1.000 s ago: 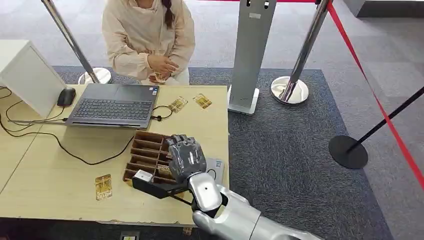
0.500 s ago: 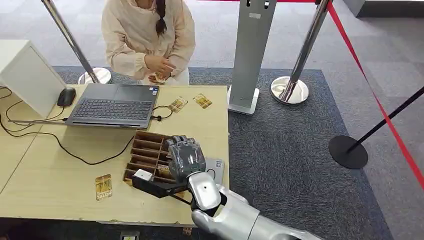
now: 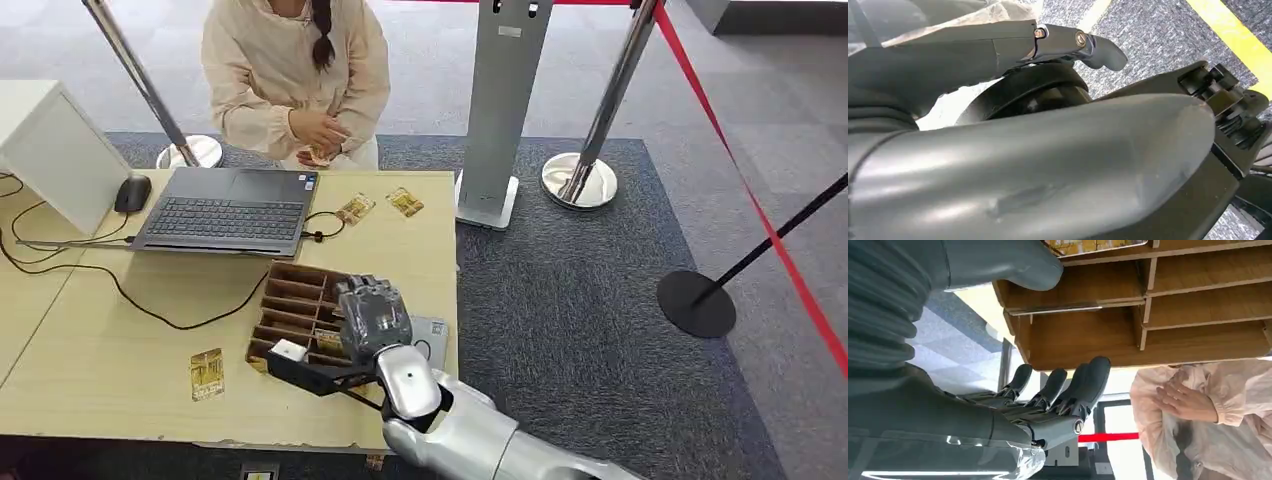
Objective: Pass the card to the sensor for recognition and then transmit it.
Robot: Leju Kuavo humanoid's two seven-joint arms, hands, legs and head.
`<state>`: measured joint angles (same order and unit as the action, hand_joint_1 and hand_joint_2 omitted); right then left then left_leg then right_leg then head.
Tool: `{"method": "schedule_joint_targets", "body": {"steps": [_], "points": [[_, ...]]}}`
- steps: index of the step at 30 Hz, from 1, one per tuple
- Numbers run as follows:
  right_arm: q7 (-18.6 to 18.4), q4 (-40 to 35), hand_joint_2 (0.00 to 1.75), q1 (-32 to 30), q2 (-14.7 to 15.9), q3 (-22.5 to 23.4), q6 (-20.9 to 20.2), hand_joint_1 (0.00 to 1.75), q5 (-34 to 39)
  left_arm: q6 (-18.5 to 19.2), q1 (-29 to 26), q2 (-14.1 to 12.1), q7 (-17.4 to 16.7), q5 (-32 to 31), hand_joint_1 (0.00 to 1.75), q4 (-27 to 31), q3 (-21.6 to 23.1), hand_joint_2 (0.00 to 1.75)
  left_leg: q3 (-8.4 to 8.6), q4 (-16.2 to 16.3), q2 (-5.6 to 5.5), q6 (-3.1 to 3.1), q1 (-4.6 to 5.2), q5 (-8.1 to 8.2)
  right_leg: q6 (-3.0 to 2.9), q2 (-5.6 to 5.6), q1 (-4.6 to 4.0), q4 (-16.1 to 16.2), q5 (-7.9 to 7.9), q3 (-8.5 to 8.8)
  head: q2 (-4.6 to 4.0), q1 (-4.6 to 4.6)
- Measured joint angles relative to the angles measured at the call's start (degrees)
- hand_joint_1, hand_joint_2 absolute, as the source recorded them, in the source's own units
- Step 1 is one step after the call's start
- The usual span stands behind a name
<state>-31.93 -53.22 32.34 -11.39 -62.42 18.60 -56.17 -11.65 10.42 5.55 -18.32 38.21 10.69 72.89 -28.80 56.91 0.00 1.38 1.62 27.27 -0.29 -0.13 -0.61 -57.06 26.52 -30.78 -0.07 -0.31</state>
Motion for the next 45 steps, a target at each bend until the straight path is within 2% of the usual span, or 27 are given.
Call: {"method": "schedule_joint_targets", "body": {"steps": [23, 37, 40, 42, 43, 44, 45], "points": [[0.26, 2.69, 1.75, 0.49, -0.74, -0.04, 0.55, 0.7, 0.94, -0.33, -0.12, 0.04, 0.39, 0.11, 0.0, 0.0, 0.0, 0.0, 0.0, 0.0, -0.01, 0.0, 0.0, 0.0, 0.0, 0.0, 0.0, 0.0, 0.0, 0.0, 0.0, 0.0], [1.68, 5.05, 1.75, 0.78, -1.22, -0.04, 2.38, 0.75, 1.25, -0.07, -0.09, 0.26, 0.26, -0.11, 0.0, 0.0, 0.0, 0.0, -0.01, 0.0, -0.02, 0.01, 0.01, -0.01, 0.0, 0.0, 0.0, 0.0, 0.0, 0.0, 0.0, 0.0], [1.99, 5.66, 1.75, 0.84, -1.49, -0.04, 2.67, 0.82, 1.27, -0.04, -0.09, 0.28, 0.28, -0.17, 0.0, 0.0, 0.0, 0.0, 0.0, 0.0, -0.01, 0.01, 0.0, -0.01, 0.0, 0.0, 0.0, 0.0, 0.0, 0.0, 0.0, 0.0], [2.16, 6.21, 1.75, 0.98, -1.66, -0.04, 2.86, 0.99, 1.29, -0.04, -0.09, 0.28, 0.28, -0.2, 0.0, 0.0, 0.0, 0.0, 0.0, 0.0, -0.01, 0.01, 0.01, -0.01, 0.0, 0.0, 0.0, 0.0, 0.0, 0.0, 0.02, 0.0], [2.21, 6.4, 1.75, 1.02, -1.75, -0.04, 2.93, 0.99, 1.29, -0.04, -0.1, 0.28, 0.28, -0.22, 0.0, 0.0, 0.0, 0.0, 0.0, 0.0, -0.02, 0.01, 0.01, -0.01, 0.0, 0.0, 0.0, 0.0, 0.0, 0.0, 0.0, 0.0], [2.23, 6.6, 1.75, 1.05, -1.83, -0.04, 2.99, 1.19, 1.29, -0.04, -0.1, 0.29, 0.28, -0.24, 0.0, 0.0, 0.0, 0.0, 0.0, 0.0, -0.02, 0.02, 0.01, -0.01, 0.0, 0.0, 0.0, 0.0, 0.0, 0.0, 0.02, 0.0], [2.25, 6.75, 1.75, 1.06, -1.9, -0.04, 3.02, 1.27, 1.31, -0.04, -0.1, 0.31, 0.28, -0.24, 0.0, 0.0, 0.0, 0.0, -0.01, 0.0, -0.02, 0.02, 0.01, -0.02, 0.0, 0.0, 0.0, 0.0, 0.0, 0.0, 0.02, 0.0]]}}
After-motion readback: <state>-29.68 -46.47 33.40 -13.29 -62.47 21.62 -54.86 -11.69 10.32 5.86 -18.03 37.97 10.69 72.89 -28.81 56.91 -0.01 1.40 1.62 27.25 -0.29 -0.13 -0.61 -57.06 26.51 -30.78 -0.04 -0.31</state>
